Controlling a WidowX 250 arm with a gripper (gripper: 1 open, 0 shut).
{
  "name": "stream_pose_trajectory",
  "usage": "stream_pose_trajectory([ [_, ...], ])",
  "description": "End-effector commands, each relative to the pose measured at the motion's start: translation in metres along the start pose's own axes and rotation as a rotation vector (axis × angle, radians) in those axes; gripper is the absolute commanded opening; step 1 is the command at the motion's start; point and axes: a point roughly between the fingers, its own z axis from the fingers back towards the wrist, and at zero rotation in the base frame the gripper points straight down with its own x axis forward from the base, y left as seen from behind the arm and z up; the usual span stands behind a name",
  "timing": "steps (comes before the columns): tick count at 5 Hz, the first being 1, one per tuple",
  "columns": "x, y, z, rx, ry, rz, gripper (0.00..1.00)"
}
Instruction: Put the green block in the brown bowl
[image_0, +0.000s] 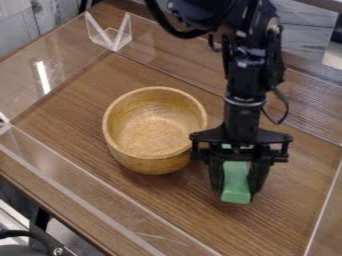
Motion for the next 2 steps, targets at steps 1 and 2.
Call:
stream_pose_trajectory([
  [1, 0.002, -0.004, 0.031, -0.045, -0.043, -0.024, 0.00],
  [2, 0.000, 0.004, 0.044, -0.058, -0.039, -0.026, 0.00],
])
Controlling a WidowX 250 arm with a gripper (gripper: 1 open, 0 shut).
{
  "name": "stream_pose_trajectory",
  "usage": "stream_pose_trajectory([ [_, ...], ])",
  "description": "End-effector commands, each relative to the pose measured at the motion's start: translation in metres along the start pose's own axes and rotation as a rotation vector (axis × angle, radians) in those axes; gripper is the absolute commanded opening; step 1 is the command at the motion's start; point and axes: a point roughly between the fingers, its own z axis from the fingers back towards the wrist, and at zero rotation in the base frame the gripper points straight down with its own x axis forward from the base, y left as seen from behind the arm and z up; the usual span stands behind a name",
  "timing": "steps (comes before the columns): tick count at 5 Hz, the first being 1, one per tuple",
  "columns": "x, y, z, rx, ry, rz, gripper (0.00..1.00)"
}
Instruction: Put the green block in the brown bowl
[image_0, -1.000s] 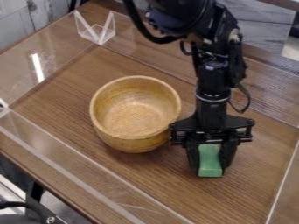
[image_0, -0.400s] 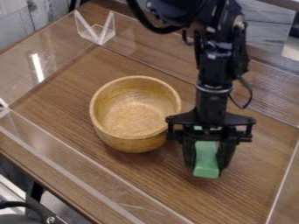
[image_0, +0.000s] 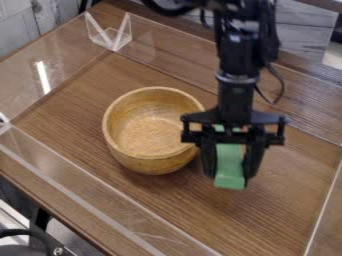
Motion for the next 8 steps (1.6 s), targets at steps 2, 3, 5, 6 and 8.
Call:
stream_pose_trajectory([
  [2, 0.007, 0.048, 0.071, -0.110, -0.067, -0.028, 0.00],
  [3, 0.013, 0.080, 0.098, -0.155, -0.090, -0.043, 0.00],
  [5, 0.008, 0.084, 0.105, -0.189, -0.104, -0.184, 0.00],
  [6, -0.001, 0.076, 0.096, -0.192, -0.096, -0.259, 0.00],
  [8, -0.006, 0.061, 0.084, -0.204, -0.100, -0.366, 0.00],
])
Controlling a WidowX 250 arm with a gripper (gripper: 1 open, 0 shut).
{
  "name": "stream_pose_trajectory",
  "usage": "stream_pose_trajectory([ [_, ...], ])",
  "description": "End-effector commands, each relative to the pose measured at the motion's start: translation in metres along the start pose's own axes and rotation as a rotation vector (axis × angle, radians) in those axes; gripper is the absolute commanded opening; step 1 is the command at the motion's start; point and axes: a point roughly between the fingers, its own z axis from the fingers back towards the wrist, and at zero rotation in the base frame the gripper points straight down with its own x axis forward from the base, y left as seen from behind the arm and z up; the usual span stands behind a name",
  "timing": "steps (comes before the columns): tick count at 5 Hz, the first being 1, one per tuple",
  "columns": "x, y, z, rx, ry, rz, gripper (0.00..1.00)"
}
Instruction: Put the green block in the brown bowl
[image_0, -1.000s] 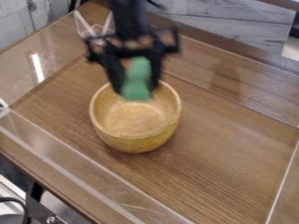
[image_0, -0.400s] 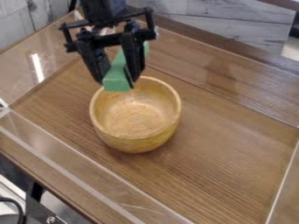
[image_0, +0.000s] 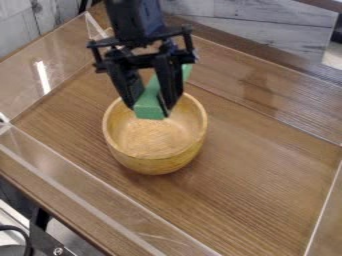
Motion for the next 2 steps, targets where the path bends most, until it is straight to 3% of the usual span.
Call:
stream_pose_trajectory([
  [1, 0.0009, -0.0102, 0.0025, -0.004, -0.048, -0.085, 0.00],
  [2, 0.0001, -0.0123, -0.0043, -0.008, -0.058, -0.129, 0.00],
])
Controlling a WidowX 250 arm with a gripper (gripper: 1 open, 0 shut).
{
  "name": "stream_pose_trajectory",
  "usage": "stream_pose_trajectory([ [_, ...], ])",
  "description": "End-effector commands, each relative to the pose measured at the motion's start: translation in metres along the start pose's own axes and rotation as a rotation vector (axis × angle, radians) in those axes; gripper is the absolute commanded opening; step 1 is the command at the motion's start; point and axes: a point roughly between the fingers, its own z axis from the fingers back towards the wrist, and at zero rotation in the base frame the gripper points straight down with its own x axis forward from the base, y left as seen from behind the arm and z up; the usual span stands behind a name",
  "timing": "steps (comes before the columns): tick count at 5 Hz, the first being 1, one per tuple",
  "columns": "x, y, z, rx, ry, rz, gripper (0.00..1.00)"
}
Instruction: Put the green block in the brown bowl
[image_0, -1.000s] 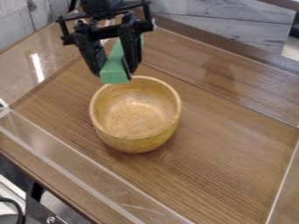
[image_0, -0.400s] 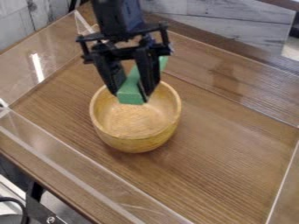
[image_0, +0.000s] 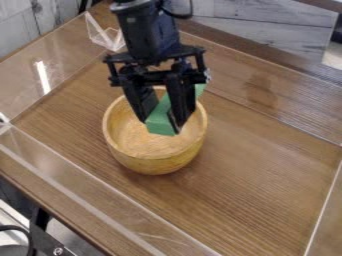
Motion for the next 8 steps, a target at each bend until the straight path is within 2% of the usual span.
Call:
stream_pose_trajectory([
  [1, 0.003, -0.006, 0.007, -0.004, -0.066, -0.059, 0.00],
  [5, 0.007, -0.005, -0.002, -0.014, -0.100, -0.100, 0.00],
  [8, 0.014, 0.000, -0.007, -0.021, -0.106, -0.110, 0.00],
])
